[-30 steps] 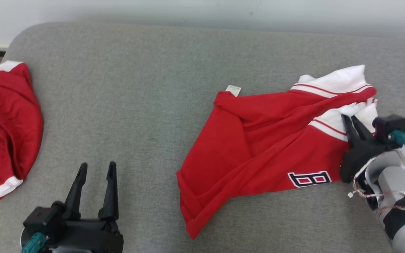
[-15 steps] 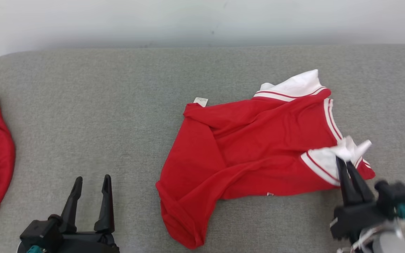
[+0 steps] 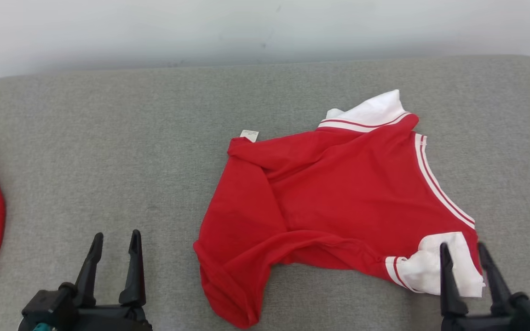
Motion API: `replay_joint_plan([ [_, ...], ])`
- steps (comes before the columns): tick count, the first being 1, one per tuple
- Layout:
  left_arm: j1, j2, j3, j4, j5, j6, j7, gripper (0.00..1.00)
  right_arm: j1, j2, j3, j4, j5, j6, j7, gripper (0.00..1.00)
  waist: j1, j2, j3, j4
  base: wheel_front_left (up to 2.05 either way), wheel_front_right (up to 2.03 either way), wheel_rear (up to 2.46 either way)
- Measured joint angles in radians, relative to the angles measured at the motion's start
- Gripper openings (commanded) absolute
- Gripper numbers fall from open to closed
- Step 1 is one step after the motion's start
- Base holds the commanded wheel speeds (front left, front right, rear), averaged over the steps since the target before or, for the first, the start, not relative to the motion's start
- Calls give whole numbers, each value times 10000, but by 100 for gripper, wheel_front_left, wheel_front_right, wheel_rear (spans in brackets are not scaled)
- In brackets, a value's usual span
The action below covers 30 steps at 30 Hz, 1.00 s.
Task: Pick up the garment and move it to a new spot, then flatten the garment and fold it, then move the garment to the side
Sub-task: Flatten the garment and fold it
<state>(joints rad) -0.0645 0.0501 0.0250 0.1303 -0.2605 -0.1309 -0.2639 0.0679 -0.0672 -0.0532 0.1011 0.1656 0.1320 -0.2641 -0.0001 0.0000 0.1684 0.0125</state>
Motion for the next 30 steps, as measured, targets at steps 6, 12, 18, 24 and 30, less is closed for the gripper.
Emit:
replay_joint_plan([
  [6,112,2,171,-4,142,0,2,100,40,82,15,-1419,-69,0,0,100,0,0,-92,-281,0,0,0],
  [12,-198,140,-33,96,217,0,2,100,33,125,293,-1622,-186,0,-2,100,0,0,-138,-561,0,0,0],
  [18,-1308,706,-435,794,134,0,0,100,-129,146,550,-1505,-270,0,-2,100,0,0,-1,-814,0,0,0],
  [24,-2384,1423,-1599,2456,-267,-2,2,100,-452,151,911,-1177,-374,0,0,100,1,0,218,-1182,0,0,0],
  [30,-2868,1762,-2579,3825,-742,-2,29,100,-674,157,1210,-1011,-382,0,-2,100,1,0,395,-1466,0,0,0],
])
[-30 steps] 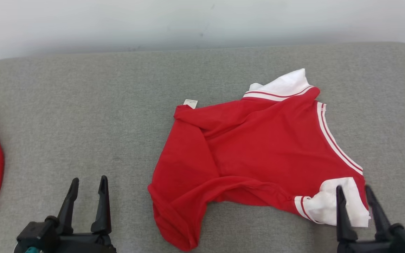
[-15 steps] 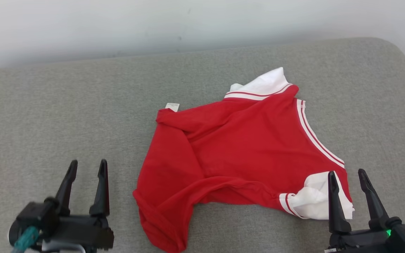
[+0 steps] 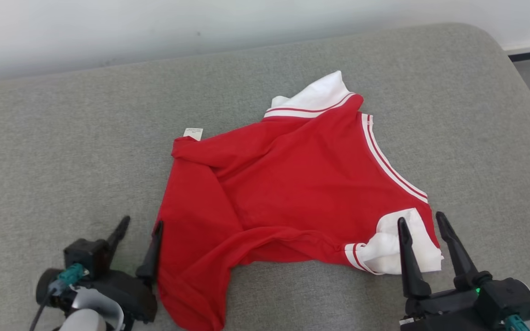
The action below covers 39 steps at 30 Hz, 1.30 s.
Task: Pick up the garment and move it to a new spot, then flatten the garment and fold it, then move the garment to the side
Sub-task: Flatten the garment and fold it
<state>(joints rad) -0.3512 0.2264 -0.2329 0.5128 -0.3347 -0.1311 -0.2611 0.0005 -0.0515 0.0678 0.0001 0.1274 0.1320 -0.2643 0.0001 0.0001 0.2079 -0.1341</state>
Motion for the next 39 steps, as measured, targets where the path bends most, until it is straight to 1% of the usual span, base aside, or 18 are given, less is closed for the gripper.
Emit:
replay_joint_plan([
  [6,-231,109,-1043,1187,-639,2,104,100,-127,0,316,138,17,0,0,100,0,0,149,-159,0,0,0],
  [7,-322,127,-1181,1317,-840,4,128,84,-154,4,351,157,17,0,2,100,0,0,163,-172,0,0,0],
  [8,-406,136,-1319,1440,-974,4,148,35,-175,6,374,169,17,0,0,100,0,0,171,-175,0,0,0],
  [9,-490,165,-1452,1555,-1041,6,151,0,-186,4,391,188,15,0,0,100,-1,-1,176,-175,0,0,0],
  [14,-1017,299,-2084,1921,-1457,0,104,0,-314,4,428,318,-38,0,0,100,0,0,149,-160,0,0,0],
  [17,-1400,479,-2257,1939,-1526,-8,92,0,-372,4,420,362,-65,0,2,100,0,0,105,-158,0,0,0],
  [21,-2178,865,-2201,1895,-1490,-8,21,0,-421,6,370,374,-77,0,2,100,0,0,46,-200,0,0,0],
  [27,-3024,1312,-1720,1820,-1220,36,-2,0,-459,6,255,364,-105,0,0,100,0,0,31,-362,0,0,0],
  [28,-3067,1369,-1668,1873,-1101,71,-2,33,-466,4,257,366,-105,0,2,100,0,0,28,-389,0,0,0],
  [29,-3066,1398,-1595,1887,-988,119,-2,100,-468,4,253,368,-104,0,0,100,0,0,23,-413,0,0,0],
  [33,-2962,1304,-1177,1705,-830,236,-2,100,-466,6,280,416,-73,0,0,100,1,0,-59,-439,0,0,0],
  [36,-2564,1177,-715,1145,-658,268,-17,100,-430,6,226,458,-61,0,0,100,0,0,-179,-375,0,0,0],
  [39,-1867,1045,69,313,-600,364,-15,100,-385,12,190,489,-63,0,0,100,0,0,-353,-284,0,0,0],
])
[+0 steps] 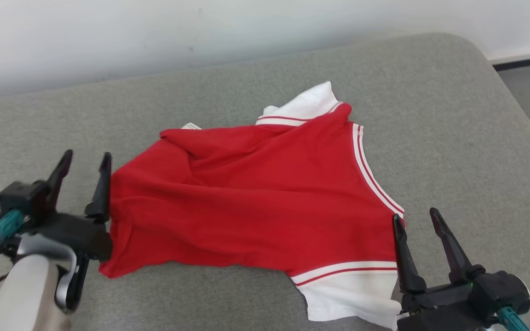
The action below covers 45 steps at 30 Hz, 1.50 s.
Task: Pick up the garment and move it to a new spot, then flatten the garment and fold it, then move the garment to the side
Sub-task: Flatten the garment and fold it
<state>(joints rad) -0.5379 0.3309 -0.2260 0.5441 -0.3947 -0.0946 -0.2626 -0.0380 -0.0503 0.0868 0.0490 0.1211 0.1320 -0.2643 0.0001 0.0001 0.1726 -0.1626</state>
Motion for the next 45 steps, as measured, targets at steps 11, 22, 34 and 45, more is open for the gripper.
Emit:
replay_joint_plan([
  [11,3351,-1009,2405,-3678,1229,144,-13,100,434,-2,-286,-44,-148,0,2,100,-2,0,-635,634,0,0,0],
  [22,5428,-2000,3371,-5043,2029,-121,-12,100,1055,-6,-472,-203,-173,0,2,100,-2,-1,-992,1180,0,0,0],
  [34,5625,-2282,3609,-4911,2403,-290,-12,100,1083,-96,-399,-15,-157,0,0,100,-1,-1,-1043,1120,0,0,0],
  [45,5282,-2230,3338,-4483,2424,-349,-12,100,1075,-132,-522,1034,-205,0,2,100,-1,-1,-814,963,0,0,0],
])
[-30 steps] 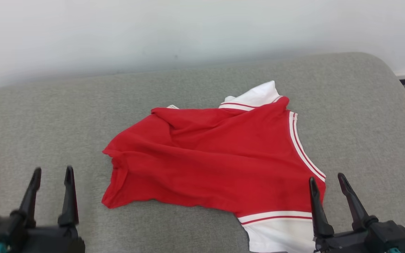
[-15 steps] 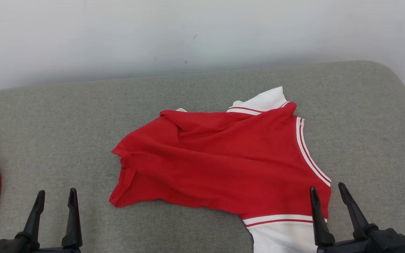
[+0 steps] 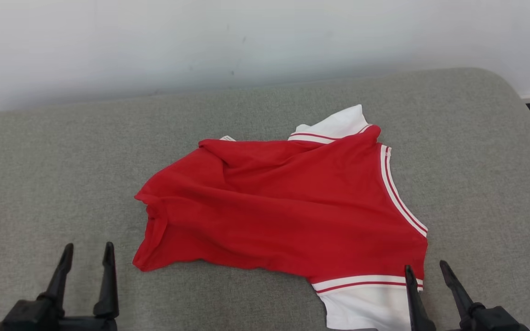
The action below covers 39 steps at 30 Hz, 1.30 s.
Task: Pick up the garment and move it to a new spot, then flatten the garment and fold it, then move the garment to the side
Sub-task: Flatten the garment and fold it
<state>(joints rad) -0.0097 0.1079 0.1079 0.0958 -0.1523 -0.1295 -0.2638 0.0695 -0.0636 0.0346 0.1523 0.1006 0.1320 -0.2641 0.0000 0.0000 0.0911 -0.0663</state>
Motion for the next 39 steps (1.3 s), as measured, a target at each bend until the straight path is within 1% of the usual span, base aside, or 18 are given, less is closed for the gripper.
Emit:
replay_joint_plan([
  [4,-341,209,-520,673,-119,0,-2,100,-129,23,-48,802,0,0,-2,100,0,0,224,-62,0,0,0],
  [6,-567,372,-926,1099,-203,-6,0,100,-184,38,-48,1181,4,0,0,100,0,0,354,-100,0,0,0],
  [12,-1318,813,-1724,2420,-520,-13,0,100,-381,98,144,2121,71,0,0,100,1,1,765,-272,0,0,0],
  [19,-2043,1099,-1954,3992,-803,-15,-2,100,-556,121,500,3097,393,0,-2,100,1,1,1035,-525,0,0,0],
  [21,-2164,1131,-2011,4531,-947,-15,0,100,-644,121,775,3329,619,0,-2,100,1,0,1047,-625,0,0,0],
  [29,-2236,1147,-2224,5032,-1243,-13,-8,100,-894,113,1390,3848,1373,-2,-21,100,0,0,916,-716,0,0,0],
  [30,-2285,1133,-2270,5099,-1264,-13,-8,98,-927,105,1492,3939,1453,-6,-38,100,0,0,912,-703,0,0,0],
  [31,-2345,1114,-2322,5223,-1350,-13,-12,36,-962,100,1607,4021,1593,-31,-52,100,0,0,914,-695,0,0,0],
  [32,-2402,1104,-2382,5302,-1421,-13,-19,5,-1020,94,1718,4111,1749,-33,-61,100,0,-1,921,-691,0,0,0],
  [33,-2475,1104,-2416,5361,-1461,-13,-19,0,-1092,79,1829,4245,1904,-36,-84,56,0,0,930,-688,0,0,0],
  [34,-2545,1103,-2456,5428,-1498,-13,-17,0,-1166,58,1958,4397,2034,-38,-104,0,0,-1,936,-690,0,0,0],
  [37,-2622,1045,-2587,5490,-1615,-13,-17,0,-1421,46,2307,4660,2504,-40,-136,0,-1,-1,945,-709,0,0,0],
  [39,-2635,1064,-2627,5423,-1674,-13,-17,0,-1484,86,2370,4516,2708,-33,-75,0,0,0,936,-716,0,0,0],
])
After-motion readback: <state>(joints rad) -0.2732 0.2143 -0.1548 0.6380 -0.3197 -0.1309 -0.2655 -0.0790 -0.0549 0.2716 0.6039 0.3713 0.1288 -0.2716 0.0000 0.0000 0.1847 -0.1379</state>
